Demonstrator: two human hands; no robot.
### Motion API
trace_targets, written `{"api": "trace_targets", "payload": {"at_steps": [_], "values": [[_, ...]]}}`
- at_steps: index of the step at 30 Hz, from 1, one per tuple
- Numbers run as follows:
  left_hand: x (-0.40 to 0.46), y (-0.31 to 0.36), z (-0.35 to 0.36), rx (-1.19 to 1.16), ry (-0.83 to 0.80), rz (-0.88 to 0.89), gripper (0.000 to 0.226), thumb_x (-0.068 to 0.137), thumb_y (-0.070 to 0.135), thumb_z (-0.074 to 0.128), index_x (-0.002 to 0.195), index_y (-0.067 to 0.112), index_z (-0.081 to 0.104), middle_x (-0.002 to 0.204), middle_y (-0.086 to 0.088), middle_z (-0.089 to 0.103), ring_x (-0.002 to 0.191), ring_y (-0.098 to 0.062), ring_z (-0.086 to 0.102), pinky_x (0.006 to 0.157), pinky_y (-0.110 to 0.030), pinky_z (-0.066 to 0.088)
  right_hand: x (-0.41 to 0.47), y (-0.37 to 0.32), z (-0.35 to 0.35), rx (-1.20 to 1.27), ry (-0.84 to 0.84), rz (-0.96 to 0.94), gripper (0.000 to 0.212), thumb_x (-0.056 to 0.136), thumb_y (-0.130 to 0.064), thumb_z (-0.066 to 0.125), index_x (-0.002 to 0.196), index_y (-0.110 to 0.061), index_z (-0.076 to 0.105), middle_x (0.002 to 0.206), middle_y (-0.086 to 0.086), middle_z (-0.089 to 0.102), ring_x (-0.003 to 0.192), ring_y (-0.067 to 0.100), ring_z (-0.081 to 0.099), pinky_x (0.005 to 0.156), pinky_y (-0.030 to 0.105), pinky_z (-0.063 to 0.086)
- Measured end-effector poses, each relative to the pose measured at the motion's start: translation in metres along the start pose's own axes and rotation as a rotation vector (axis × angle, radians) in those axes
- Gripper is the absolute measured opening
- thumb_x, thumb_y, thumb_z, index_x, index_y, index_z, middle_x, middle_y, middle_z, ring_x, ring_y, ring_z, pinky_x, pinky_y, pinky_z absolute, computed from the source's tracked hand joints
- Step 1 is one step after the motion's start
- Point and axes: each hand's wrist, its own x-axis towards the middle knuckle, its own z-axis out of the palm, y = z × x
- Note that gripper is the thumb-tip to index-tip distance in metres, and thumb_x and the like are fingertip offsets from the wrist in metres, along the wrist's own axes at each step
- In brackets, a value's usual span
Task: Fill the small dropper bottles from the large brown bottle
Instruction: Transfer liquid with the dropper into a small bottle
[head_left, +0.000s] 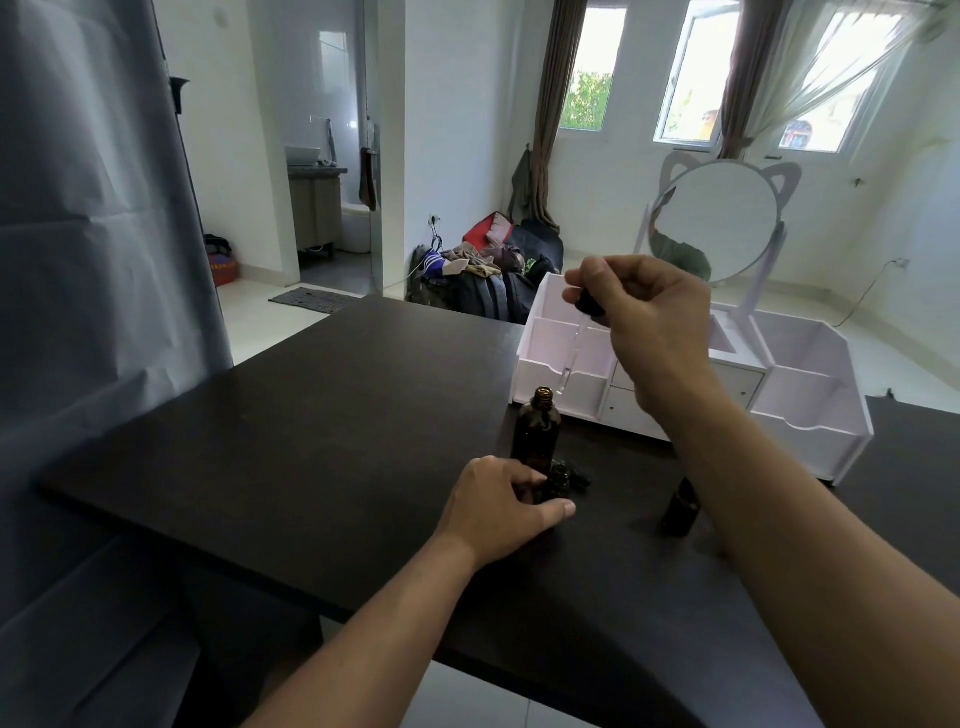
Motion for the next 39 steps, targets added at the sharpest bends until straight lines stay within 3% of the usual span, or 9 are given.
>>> {"api": "trace_targets", "payload": {"at_steps": [10, 23, 30, 39], "values": [[0.000, 0.004, -0.002, 0.009, -0.011, -0.020, 0.038, 0.074, 0.047, 0.078, 0.101, 0.021, 0.075, 0.081, 0.009, 0.068, 0.074, -0.002, 0.062, 0.066, -0.017, 0.047, -0.031, 0.022, -0.015, -0.031, -0.069, 0.093, 0.010, 0.091, -0.018, 0.066, 0.093, -0.009, 0.072, 0.087, 0.005, 0.076, 0.078, 0.015, 0.074, 0.069, 0.020, 0.056], [-0.001, 0.006, -0.002, 0.034, 0.005, -0.062, 0.036, 0.074, 0.047, 0.078, 0.102, 0.024, 0.074, 0.084, 0.008, 0.067, 0.077, -0.003, 0.063, 0.067, -0.017, 0.050, -0.048, 0.041, -0.010, -0.040, -0.107, 0.137, 0.016, 0.094, -0.017, 0.063, 0.082, -0.023, 0.072, 0.084, 0.005, 0.076, 0.085, 0.022, 0.073, 0.086, 0.041, 0.059], [-0.002, 0.006, -0.002, 0.022, 0.011, -0.058, 0.033, 0.074, 0.047, 0.079, 0.099, 0.024, 0.075, 0.077, 0.010, 0.065, 0.071, -0.001, 0.060, 0.062, -0.015, 0.046, -0.050, 0.041, -0.012, -0.065, -0.114, 0.137, 0.020, 0.094, -0.018, 0.061, 0.079, -0.022, 0.073, 0.084, 0.002, 0.076, 0.086, 0.021, 0.073, 0.084, 0.038, 0.059], [-0.002, 0.005, -0.001, 0.022, 0.006, -0.046, 0.035, 0.074, 0.046, 0.078, 0.101, 0.024, 0.074, 0.084, 0.009, 0.067, 0.077, -0.002, 0.062, 0.067, -0.017, 0.050, -0.049, 0.039, -0.014, -0.044, -0.126, 0.119, 0.018, 0.093, -0.016, 0.062, 0.079, -0.021, 0.072, 0.081, 0.002, 0.076, 0.084, 0.020, 0.074, 0.082, 0.036, 0.059]]}}
